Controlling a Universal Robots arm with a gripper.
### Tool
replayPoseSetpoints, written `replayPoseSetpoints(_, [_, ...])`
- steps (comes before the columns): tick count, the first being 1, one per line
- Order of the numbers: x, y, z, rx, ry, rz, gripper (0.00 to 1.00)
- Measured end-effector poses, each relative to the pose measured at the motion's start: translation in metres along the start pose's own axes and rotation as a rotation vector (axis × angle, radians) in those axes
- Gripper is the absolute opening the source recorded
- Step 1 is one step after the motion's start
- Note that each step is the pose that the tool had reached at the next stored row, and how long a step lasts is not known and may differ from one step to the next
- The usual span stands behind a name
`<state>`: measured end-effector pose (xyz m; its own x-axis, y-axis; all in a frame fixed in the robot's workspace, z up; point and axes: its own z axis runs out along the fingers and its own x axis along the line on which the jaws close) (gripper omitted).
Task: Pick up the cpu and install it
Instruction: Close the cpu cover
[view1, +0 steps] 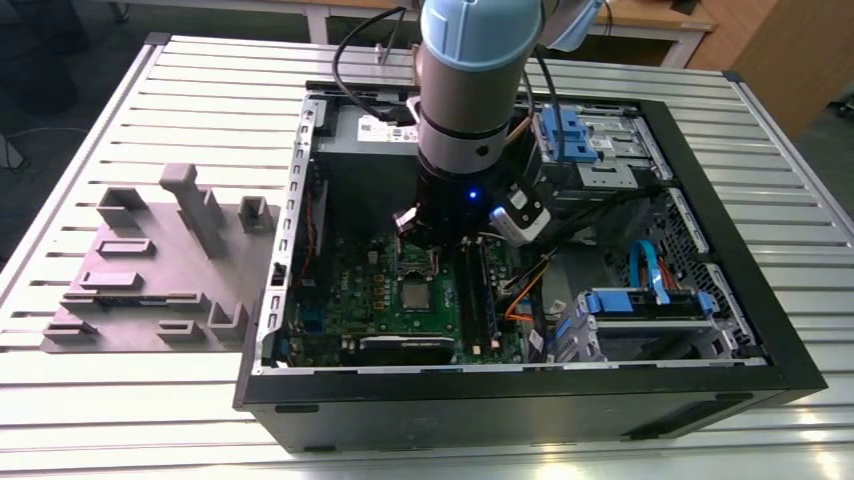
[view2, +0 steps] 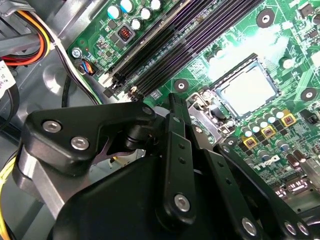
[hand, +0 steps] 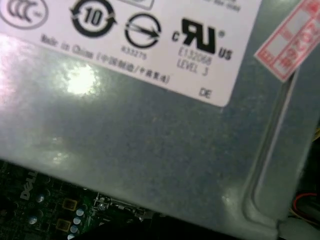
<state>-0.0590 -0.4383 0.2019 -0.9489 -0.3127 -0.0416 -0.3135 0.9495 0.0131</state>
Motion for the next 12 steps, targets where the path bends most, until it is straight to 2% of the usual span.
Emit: replayPoseSetpoints(12, [0.001, 0.0008, 0.0011, 0.0019, -0.0066, 0.0, 0.1])
